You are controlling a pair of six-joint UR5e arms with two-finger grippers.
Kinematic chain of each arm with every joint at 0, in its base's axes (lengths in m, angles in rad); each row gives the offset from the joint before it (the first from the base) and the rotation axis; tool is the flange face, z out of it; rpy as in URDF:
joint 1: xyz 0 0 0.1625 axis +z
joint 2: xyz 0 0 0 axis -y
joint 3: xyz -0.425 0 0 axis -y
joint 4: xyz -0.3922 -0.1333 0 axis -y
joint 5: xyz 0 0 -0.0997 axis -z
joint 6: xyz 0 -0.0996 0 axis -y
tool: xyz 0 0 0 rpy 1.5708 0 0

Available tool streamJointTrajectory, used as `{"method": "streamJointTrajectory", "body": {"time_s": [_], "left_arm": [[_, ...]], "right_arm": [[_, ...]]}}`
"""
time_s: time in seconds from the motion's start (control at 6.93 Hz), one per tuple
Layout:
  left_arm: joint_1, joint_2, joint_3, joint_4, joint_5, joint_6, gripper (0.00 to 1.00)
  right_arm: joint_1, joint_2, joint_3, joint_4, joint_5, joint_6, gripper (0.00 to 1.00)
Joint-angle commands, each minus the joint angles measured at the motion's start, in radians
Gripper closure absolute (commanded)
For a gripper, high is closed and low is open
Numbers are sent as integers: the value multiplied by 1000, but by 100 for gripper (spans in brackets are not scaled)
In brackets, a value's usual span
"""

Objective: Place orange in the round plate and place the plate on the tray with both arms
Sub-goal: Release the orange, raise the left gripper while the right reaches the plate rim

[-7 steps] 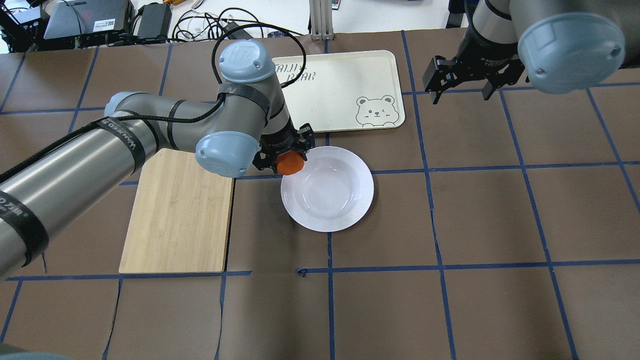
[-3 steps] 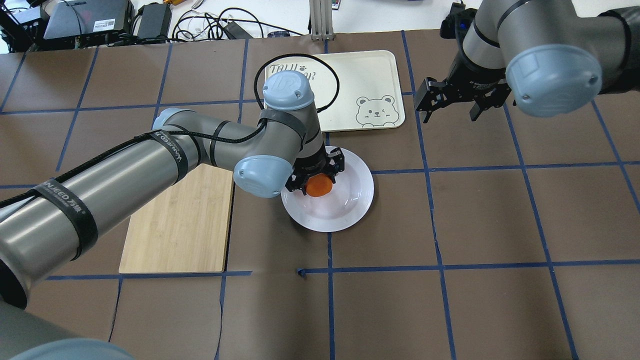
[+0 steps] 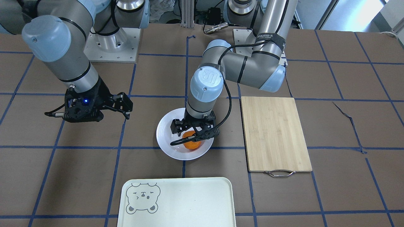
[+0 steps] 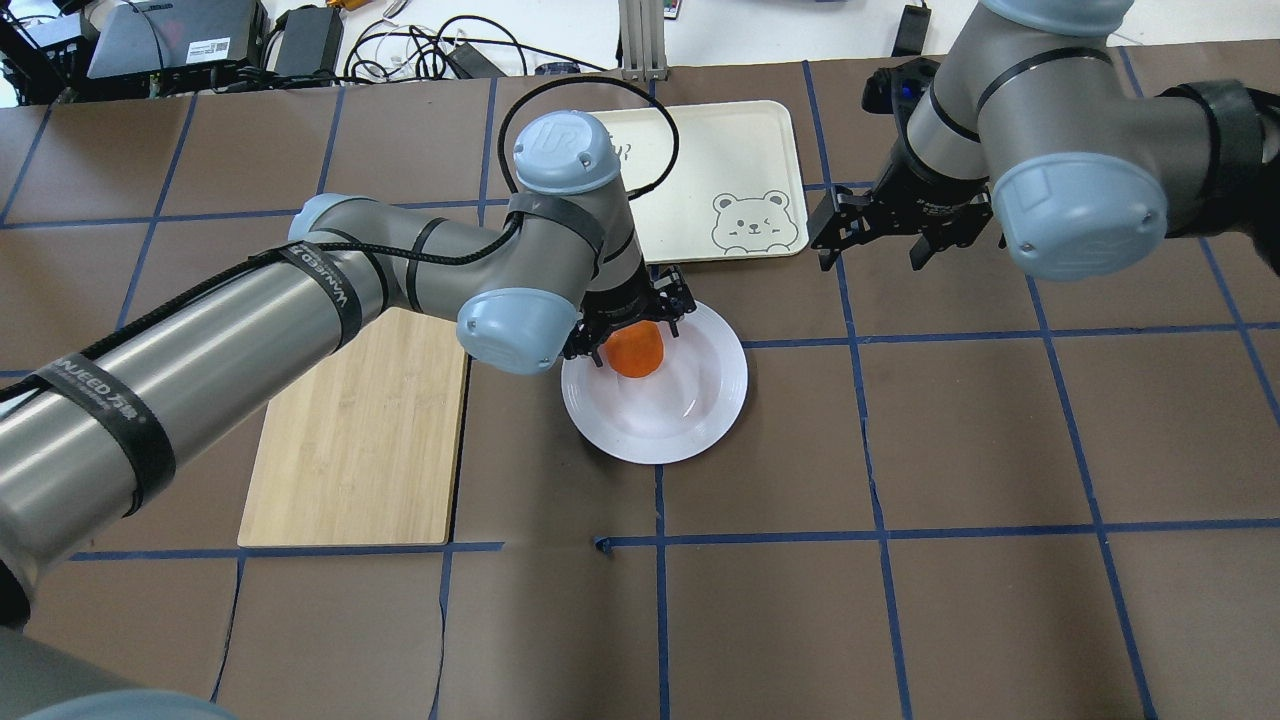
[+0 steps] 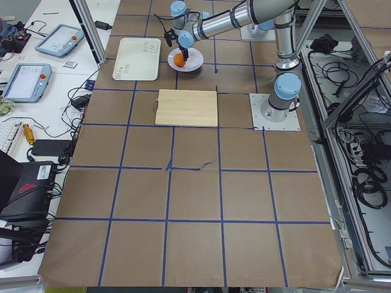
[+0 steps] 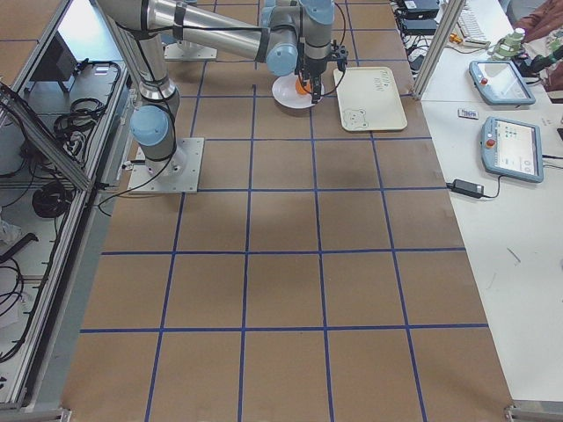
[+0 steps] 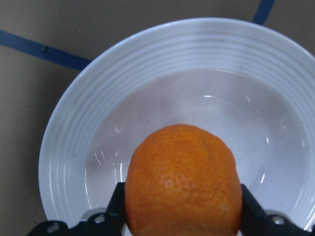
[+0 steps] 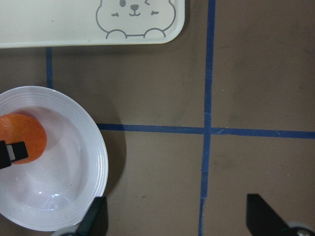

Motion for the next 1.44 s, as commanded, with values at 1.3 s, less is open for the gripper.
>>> {"method": "streamJointTrajectory", "body": {"time_s": [1.3], "left_arm": [[242, 444, 22, -311, 142, 547, 0]], "right_arm": [[31, 158, 421, -707, 381, 175, 0]]}}
